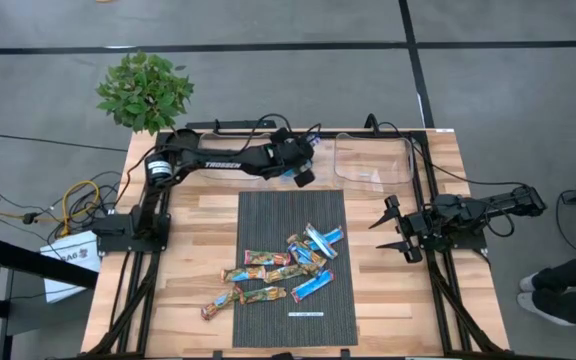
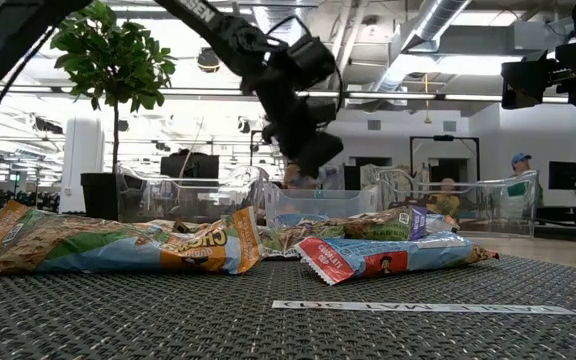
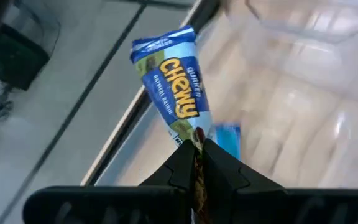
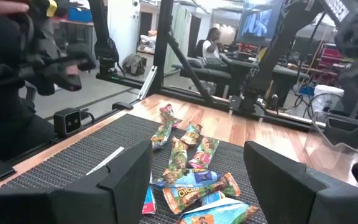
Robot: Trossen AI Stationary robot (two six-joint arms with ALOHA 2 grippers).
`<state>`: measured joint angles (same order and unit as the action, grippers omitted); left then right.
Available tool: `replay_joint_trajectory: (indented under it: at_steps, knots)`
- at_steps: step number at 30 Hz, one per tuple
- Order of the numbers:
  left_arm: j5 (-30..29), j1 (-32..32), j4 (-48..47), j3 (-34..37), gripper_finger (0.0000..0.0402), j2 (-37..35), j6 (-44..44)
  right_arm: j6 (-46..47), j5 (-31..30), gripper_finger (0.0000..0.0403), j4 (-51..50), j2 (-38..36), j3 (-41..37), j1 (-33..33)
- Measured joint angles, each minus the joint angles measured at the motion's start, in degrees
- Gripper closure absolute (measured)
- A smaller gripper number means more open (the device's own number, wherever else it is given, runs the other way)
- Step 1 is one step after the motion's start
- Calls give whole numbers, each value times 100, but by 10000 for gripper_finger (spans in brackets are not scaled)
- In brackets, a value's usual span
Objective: Pick and place Granola Bars by type
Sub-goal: Put the blue granola bar into the white bin
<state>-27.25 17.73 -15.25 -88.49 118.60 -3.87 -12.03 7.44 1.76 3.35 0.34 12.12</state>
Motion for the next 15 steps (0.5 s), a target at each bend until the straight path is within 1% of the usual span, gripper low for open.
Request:
replay_joint_trajectory:
  at_steps: [2, 5, 15]
  knots:
    - [97, 47, -277, 15, 384, 8, 65, 2, -4, 154, 4, 6, 0, -2]
    - [150, 57, -224, 15, 384, 45, 87, 2, -6, 154, 8, -2, 1, -1]
    - [348, 55, -541, 15, 384, 58, 78, 2, -3, 154, -1, 3, 0, -2]
